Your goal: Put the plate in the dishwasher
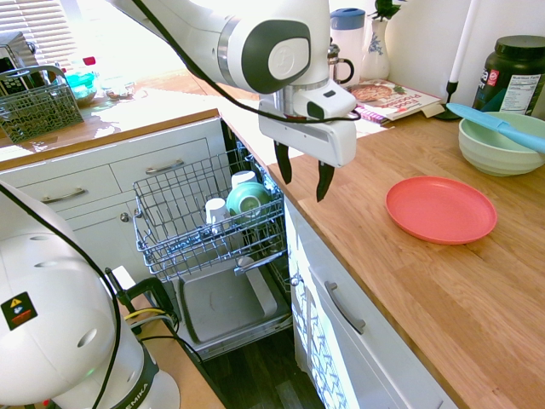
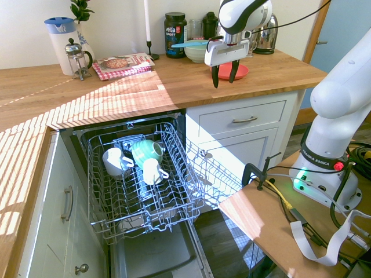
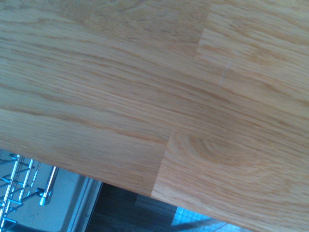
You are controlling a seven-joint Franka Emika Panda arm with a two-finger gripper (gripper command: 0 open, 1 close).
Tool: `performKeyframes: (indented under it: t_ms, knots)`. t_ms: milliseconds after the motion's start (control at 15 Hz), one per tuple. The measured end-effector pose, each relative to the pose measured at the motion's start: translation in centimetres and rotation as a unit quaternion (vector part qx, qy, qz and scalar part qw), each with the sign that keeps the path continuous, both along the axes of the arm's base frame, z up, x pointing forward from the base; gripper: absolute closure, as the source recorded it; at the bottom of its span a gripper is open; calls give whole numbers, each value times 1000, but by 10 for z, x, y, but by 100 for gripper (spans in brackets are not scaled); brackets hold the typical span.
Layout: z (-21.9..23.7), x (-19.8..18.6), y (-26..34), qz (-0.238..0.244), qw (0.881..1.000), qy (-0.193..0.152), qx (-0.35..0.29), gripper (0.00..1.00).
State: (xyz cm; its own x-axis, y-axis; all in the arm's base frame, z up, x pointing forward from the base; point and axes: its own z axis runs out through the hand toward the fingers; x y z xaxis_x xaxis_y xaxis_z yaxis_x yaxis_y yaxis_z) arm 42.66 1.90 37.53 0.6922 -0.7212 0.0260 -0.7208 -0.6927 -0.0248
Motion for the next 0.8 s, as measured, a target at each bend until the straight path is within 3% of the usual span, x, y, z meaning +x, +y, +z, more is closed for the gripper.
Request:
performKeyframes:
  t_ms: [267,800]
  knots:
    - [0,0,-18,-24,1000,0,13,0]
    - [-25,-5,-174,-134,989,0,54,0]
